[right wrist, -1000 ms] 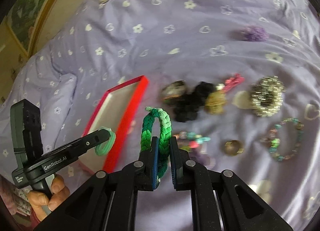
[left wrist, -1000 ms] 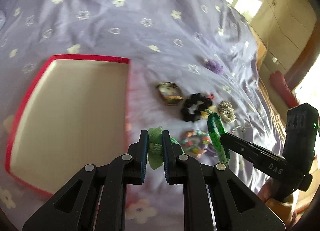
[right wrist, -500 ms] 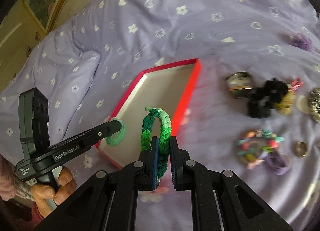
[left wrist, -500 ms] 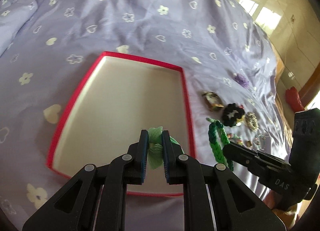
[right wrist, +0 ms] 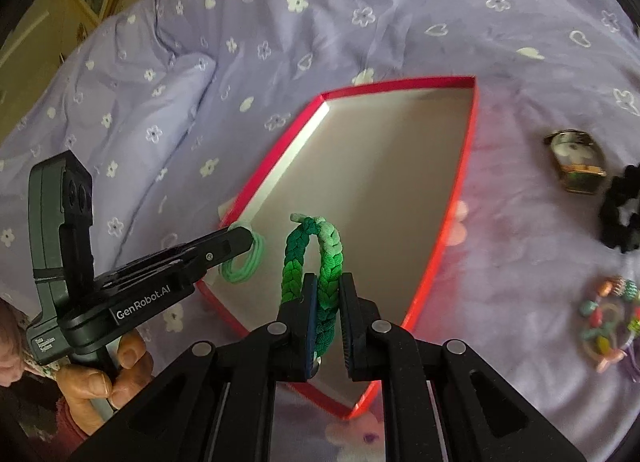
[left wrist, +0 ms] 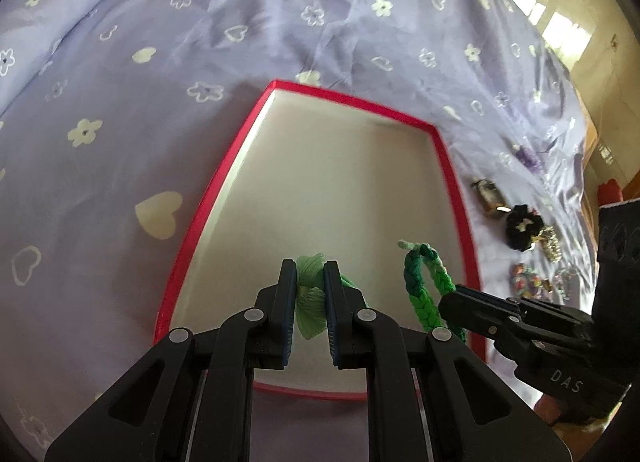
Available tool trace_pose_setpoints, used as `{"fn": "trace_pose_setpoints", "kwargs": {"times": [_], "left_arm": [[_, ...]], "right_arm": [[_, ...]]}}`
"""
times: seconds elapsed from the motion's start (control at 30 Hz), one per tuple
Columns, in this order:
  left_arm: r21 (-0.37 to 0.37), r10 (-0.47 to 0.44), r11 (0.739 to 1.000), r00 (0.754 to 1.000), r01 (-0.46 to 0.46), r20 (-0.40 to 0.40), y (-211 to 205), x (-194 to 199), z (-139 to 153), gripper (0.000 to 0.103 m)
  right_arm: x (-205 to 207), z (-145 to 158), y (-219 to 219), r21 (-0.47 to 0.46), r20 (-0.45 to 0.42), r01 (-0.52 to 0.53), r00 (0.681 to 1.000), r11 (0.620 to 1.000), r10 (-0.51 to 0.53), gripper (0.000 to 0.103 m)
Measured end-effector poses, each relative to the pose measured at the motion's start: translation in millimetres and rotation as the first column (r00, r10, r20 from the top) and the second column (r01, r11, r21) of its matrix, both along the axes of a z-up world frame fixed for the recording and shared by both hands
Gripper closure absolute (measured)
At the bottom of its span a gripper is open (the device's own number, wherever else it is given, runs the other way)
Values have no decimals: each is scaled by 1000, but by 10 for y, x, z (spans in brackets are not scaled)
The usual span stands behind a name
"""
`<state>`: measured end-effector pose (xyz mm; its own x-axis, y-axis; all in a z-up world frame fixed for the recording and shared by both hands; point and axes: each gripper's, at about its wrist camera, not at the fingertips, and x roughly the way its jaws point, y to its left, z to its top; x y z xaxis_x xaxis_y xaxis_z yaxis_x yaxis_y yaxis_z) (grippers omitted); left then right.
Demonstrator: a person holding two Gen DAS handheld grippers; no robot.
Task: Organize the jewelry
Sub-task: 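Carry the green hair tie and green bracelet over the box lid with both tools, then open both tools to drop the green items into the box lid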
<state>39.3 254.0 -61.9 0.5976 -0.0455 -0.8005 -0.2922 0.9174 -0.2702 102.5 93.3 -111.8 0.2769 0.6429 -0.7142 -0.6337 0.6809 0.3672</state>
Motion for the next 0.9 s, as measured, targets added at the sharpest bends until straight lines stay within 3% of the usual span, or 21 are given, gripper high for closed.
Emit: {"fn": "trace_pose_setpoints", "kwargs": {"times": [0.37,0.5,0.57,0.67,0.9], "left_arm": [[20,7,1000,998,-5,-66,31,26,-233,90],[38,6,999,997,-3,-72,15,25,-236,85],[48,8,999,997,-4,-76,9,17,-235,74],[60,12,998,997,-8,-78,8,3,-225,66],[69,36,997,998,-32,-59,23,-90,-100,60]], "right_arm": [[43,-146,207,-93,8,-37,999,995,38,91],[37,-144,205,-103,15,-38,999,994,40,91],[33,-138,204,-105,16,-41,999,994,43,90],[21,-126,194,-100,15,-44,999,994,45,87],[-41,-32,95,-70,27,-28,999,997,30,73]]}}
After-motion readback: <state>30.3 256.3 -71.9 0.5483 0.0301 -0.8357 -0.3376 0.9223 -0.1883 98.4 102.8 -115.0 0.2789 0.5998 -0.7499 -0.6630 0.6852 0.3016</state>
